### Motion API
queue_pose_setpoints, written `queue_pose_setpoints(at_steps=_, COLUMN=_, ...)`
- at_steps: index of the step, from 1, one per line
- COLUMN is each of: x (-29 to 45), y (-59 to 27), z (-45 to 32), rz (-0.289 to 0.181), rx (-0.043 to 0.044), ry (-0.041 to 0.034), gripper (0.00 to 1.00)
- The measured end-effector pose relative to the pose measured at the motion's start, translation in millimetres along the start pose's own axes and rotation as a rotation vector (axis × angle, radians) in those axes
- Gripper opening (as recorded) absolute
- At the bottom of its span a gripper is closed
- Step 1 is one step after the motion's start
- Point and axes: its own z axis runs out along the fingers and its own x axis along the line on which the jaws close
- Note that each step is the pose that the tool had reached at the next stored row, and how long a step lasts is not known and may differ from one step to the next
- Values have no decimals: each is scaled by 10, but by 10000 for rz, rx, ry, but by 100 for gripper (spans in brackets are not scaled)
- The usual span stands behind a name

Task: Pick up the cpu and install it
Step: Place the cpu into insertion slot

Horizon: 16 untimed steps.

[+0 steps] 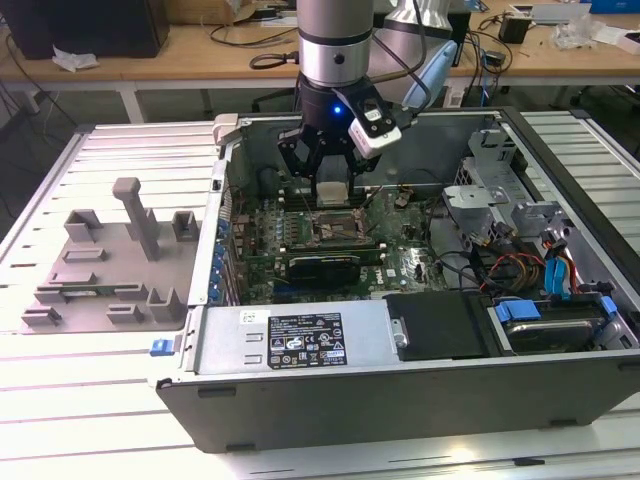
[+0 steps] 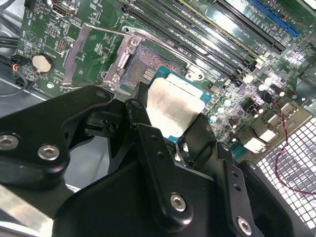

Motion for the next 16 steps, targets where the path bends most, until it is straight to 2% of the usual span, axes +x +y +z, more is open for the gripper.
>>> queue_pose_setpoints(at_steps=9, x=0, y=0, z=2, rz=1605, rx=28, ry=-63, gripper=55)
queue_pose_setpoints(at_steps=13, x=0, y=0, z=4, rz=3024, rx=53, ry=-118, gripper=55)
queue_pose_setpoints(at_steps=16, x=0, y=0, z=5, rz=3693, rx=66, ry=-144, gripper=55)
